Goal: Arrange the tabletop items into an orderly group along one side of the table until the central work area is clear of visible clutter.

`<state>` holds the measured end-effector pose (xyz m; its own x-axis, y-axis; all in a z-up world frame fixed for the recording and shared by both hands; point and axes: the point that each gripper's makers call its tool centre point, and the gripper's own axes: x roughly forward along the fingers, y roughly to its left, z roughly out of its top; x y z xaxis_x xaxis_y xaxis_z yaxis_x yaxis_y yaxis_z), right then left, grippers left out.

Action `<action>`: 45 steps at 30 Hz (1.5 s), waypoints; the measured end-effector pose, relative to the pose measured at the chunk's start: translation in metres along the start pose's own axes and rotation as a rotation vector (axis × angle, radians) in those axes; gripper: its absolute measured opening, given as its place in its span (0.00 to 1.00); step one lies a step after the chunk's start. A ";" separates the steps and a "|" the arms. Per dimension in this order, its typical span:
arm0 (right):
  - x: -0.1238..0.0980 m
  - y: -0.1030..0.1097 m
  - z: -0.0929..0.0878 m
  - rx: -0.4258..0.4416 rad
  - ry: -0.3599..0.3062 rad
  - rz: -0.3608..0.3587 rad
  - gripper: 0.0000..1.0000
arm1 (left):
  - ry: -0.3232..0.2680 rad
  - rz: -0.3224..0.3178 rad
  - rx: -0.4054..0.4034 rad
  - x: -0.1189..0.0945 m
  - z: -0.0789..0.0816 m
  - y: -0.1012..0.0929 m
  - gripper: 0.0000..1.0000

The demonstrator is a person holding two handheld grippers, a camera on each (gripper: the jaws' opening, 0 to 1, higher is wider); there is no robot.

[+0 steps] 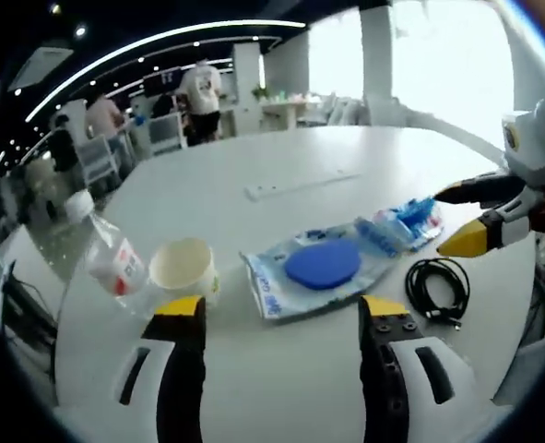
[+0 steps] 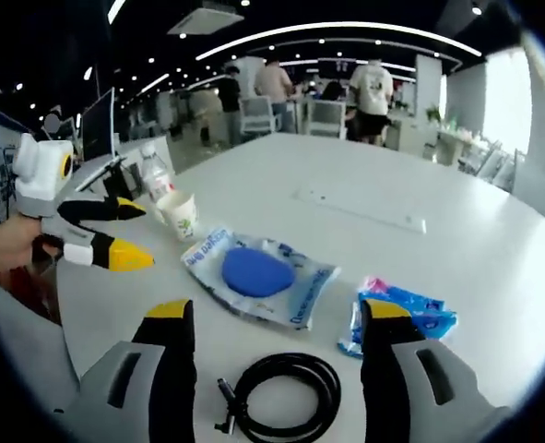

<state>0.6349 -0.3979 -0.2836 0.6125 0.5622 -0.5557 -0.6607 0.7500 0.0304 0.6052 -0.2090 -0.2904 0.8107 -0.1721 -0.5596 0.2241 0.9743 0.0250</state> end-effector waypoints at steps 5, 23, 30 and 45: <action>-0.025 0.010 0.002 -0.001 -0.021 0.006 0.80 | -0.013 -0.019 0.002 -0.021 -0.001 -0.001 0.74; -0.087 0.044 -0.021 -0.014 -0.070 0.024 0.98 | -0.027 -0.050 -0.041 -0.085 -0.032 -0.003 0.99; -0.099 0.054 -0.035 -0.010 -0.091 0.038 0.99 | -0.038 -0.070 -0.004 -0.099 -0.040 -0.010 0.99; -0.113 0.061 -0.060 0.044 -0.092 0.014 0.99 | -0.051 -0.091 -0.015 -0.114 -0.054 -0.017 0.99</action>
<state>0.4996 -0.4367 -0.2685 0.6420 0.6008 -0.4764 -0.6509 0.7554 0.0756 0.4800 -0.1983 -0.2717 0.8140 -0.2667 -0.5160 0.2899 0.9563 -0.0370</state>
